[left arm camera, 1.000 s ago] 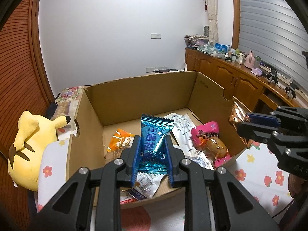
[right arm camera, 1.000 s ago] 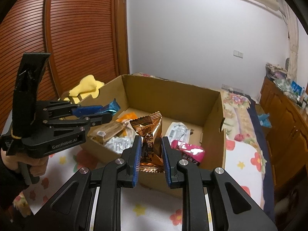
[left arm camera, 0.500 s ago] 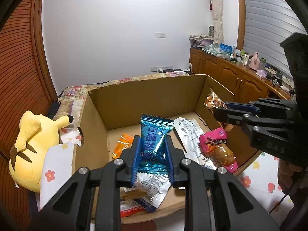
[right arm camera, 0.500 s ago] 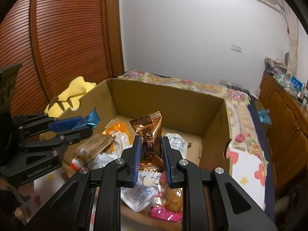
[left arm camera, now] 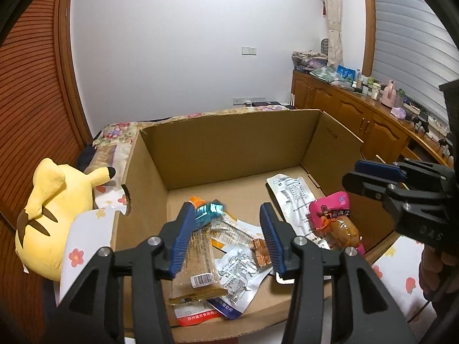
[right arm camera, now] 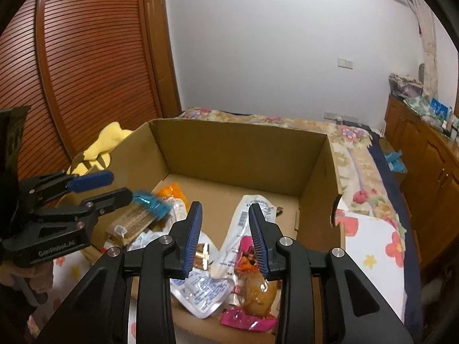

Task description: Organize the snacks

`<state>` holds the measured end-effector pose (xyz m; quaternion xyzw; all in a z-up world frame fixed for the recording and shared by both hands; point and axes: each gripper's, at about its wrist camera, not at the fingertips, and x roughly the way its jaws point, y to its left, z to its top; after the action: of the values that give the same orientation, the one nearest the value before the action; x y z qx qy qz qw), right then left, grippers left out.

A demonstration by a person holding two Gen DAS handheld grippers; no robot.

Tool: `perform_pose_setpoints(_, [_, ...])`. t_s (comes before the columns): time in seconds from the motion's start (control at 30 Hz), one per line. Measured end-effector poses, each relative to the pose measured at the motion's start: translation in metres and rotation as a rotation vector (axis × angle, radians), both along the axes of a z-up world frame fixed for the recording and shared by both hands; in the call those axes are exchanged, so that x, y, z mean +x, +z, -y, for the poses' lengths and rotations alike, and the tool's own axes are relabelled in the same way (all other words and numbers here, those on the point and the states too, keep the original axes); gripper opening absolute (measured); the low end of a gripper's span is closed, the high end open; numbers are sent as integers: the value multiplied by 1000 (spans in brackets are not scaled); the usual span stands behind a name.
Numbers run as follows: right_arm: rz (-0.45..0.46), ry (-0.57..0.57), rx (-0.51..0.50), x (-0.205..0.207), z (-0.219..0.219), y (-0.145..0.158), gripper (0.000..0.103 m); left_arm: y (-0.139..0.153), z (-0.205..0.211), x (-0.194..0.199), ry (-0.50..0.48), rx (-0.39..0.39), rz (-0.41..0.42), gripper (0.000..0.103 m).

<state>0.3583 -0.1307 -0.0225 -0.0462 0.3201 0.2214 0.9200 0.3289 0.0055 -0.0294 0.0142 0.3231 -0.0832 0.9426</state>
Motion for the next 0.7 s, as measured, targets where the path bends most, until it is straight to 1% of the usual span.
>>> perform_pose_setpoints(0.27, [44, 4, -1, -28, -2, 5, 37, 6, 2, -25, 4, -3, 40, 54])
perform_pose_setpoints(0.4, [68, -1, 14, -43, 0, 14, 39, 14, 4, -43, 6, -2, 71, 64])
perform_pose_setpoints(0.5, [94, -7, 22, -56, 3, 23, 42, 21, 3, -57, 16, 4, 98, 66])
perform_pose_setpoints(0.6, [120, -17, 35, -72, 8, 33, 46, 30, 6, -74, 21, 20, 128, 68])
perform_pose_setpoints(0.67, [133, -23, 51, -79, 12, 37, 53, 36, 7, -88, 18, 26, 158, 71])
perform_pose_setpoints(0.7, [140, -25, 63, -84, 14, 40, 55, 38, 7, -96, 17, 22, 172, 74])
